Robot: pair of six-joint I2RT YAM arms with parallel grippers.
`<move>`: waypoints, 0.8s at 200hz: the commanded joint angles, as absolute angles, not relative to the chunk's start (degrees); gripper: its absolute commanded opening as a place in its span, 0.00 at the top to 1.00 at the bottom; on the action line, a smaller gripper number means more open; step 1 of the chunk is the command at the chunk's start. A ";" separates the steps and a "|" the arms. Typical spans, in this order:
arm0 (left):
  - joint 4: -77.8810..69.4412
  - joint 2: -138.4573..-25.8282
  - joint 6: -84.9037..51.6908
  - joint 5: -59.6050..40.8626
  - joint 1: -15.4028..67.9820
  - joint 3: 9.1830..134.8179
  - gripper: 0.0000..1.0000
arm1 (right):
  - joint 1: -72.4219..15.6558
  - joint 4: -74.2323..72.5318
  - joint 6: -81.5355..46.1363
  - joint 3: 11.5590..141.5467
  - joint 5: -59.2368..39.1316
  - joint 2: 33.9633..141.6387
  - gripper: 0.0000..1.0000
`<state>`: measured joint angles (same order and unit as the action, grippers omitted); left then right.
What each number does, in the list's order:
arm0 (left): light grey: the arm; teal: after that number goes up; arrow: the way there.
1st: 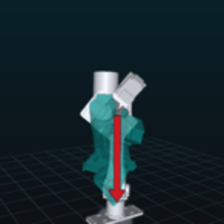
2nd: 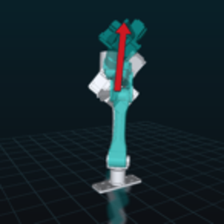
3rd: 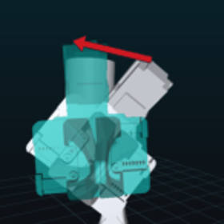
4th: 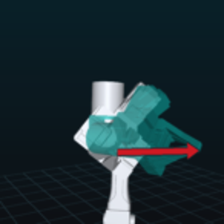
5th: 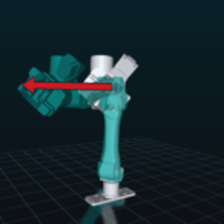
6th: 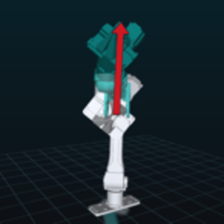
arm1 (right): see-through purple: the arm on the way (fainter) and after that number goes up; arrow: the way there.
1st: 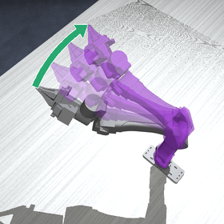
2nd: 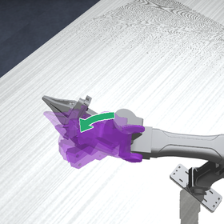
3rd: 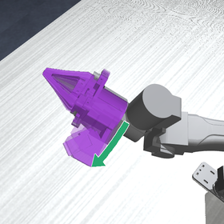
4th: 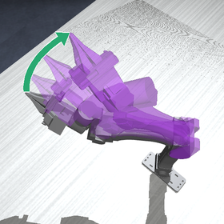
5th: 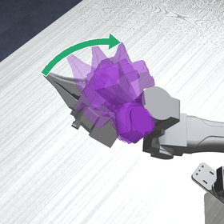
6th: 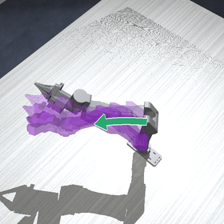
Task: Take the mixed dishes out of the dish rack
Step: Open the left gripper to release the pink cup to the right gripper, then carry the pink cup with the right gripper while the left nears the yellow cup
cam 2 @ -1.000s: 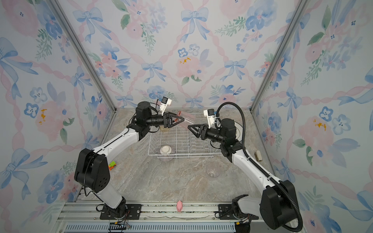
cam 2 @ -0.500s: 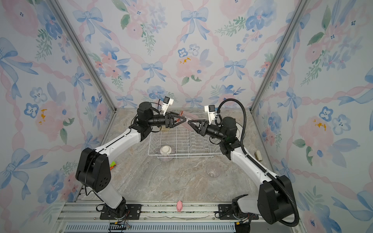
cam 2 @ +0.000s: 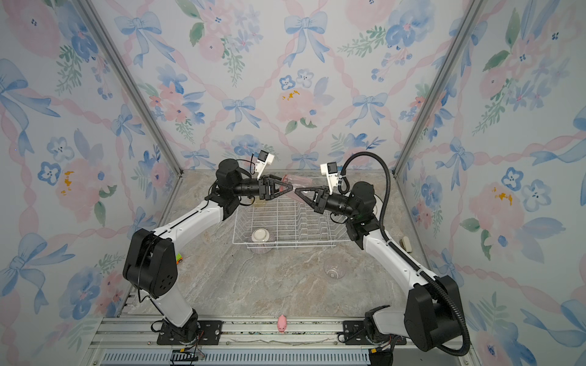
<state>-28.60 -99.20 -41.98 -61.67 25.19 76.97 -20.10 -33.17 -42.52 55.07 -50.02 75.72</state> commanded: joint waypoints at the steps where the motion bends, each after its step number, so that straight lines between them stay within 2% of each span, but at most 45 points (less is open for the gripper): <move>1: -28.65 -98.41 -39.28 -57.76 26.08 76.76 0.02 | -20.74 -26.99 -37.84 58.17 -45.04 73.27 1.00; 48: -28.60 -91.65 -37.09 -51.47 22.85 70.82 0.02 | -20.83 0.05 -22.18 64.25 -39.67 68.25 1.00; 77: -23.88 -84.19 -31.65 -42.53 21.89 65.38 0.02 | -22.99 22.23 -11.29 69.68 -32.18 65.41 1.00; 102: -10.73 -78.02 -22.65 -28.51 23.82 64.31 0.02 | -30.18 40.85 -3.71 74.28 -19.55 63.41 1.00; 123: -0.92 -74.67 -17.20 -15.64 25.94 64.72 0.02 | -38.28 51.17 -2.16 75.39 -10.54 62.51 1.00; 160: 2.21 -70.86 -15.86 -8.05 25.79 61.94 0.02 | -49.41 60.09 -4.98 73.52 -1.30 64.54 1.00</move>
<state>-4.67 -72.25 -20.12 -17.96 26.13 63.99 -44.05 47.83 -5.58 73.91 -12.43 63.07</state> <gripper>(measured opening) 0.979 0.071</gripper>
